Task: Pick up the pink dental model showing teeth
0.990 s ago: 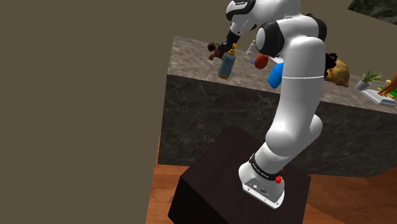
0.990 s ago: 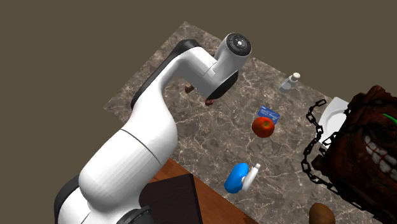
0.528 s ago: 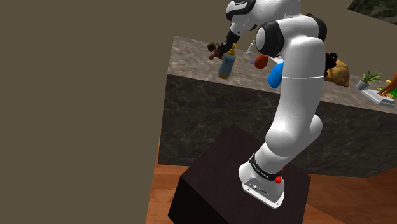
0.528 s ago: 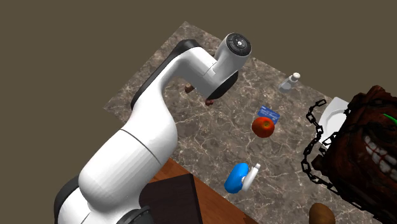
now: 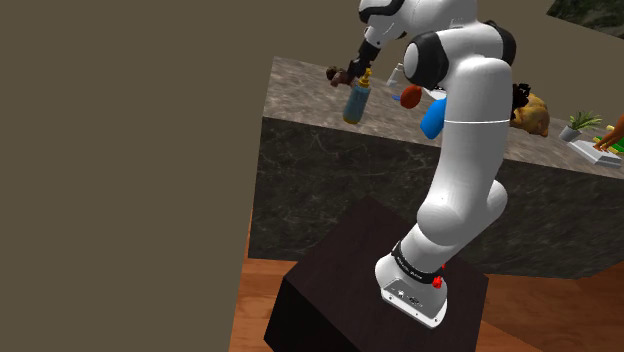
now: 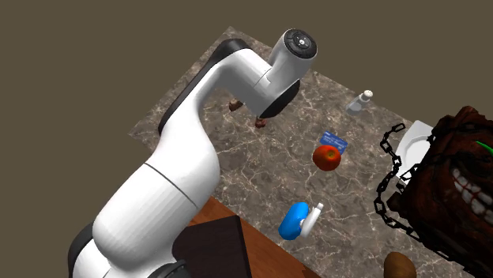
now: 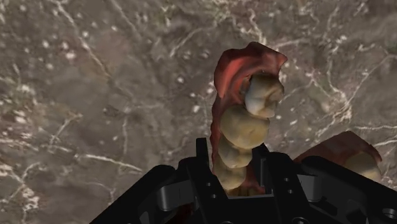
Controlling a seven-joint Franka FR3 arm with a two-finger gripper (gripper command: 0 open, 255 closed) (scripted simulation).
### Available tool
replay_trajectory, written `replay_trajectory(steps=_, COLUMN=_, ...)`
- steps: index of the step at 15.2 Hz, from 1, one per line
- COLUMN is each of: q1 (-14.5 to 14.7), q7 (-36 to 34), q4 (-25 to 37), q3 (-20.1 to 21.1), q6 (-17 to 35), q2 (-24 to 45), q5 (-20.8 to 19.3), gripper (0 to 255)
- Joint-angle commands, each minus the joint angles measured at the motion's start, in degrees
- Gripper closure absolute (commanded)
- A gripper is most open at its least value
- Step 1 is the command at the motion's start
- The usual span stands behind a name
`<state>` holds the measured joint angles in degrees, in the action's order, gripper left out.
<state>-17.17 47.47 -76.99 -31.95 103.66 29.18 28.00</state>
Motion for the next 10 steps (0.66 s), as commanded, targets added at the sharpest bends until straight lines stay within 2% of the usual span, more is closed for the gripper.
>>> replay_trajectory(steps=1, q1=-0.1, q7=-0.56, q4=1.37, q3=-0.06, q6=-1.38, q2=-0.13, q5=-0.19, gripper=255)
replay_trajectory(steps=8, q1=-1.3, q7=-2.01, q4=7.33, q3=-0.17, q6=-6.71, q2=0.18, q5=-0.41, gripper=255)
replay_trajectory(steps=10, q1=-1.33, q7=-2.04, q4=7.47, q3=-0.17, q6=-6.83, q2=0.19, q5=-0.41, gripper=255)
